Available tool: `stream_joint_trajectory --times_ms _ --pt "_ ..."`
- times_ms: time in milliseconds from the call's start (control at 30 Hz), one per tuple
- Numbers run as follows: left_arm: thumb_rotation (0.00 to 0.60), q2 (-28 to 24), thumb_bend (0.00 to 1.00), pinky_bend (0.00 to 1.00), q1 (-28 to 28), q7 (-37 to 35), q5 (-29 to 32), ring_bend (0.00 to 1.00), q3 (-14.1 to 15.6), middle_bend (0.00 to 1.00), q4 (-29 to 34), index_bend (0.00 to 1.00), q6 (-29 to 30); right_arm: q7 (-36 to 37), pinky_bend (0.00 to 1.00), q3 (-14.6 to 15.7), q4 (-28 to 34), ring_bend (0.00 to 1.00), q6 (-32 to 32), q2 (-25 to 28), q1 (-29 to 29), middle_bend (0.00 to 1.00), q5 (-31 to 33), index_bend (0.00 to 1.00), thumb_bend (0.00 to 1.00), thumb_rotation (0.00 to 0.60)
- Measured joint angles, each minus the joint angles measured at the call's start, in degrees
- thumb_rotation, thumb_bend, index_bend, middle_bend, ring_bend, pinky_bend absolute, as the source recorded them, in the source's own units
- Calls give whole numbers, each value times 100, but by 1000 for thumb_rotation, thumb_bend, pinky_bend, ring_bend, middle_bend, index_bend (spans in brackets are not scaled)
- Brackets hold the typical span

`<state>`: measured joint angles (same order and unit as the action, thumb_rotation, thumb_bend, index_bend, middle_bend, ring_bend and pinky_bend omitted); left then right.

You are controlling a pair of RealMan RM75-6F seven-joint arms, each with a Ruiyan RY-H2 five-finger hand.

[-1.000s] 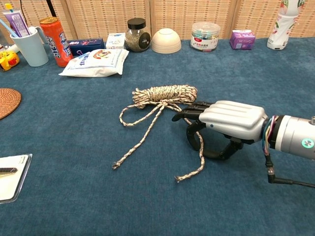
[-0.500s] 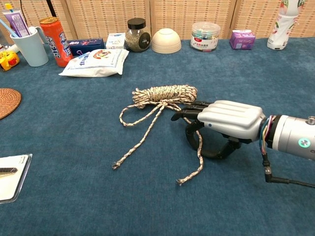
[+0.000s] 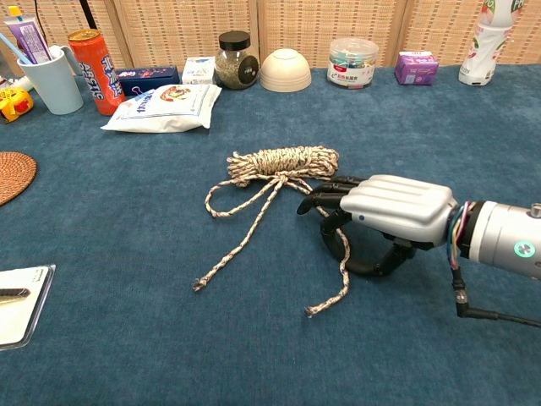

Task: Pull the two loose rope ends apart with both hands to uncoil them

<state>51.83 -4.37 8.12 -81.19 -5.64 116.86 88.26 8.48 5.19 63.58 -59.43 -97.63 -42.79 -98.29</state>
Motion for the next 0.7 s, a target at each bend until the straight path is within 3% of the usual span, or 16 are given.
stream_joint_trajectory --times_ms 700 --pt "600 0 347 0 2 17 -18 81 -10 96 16 244 18 12 0 9 14 0 -59 -24 49 174 -7 600 398 600"
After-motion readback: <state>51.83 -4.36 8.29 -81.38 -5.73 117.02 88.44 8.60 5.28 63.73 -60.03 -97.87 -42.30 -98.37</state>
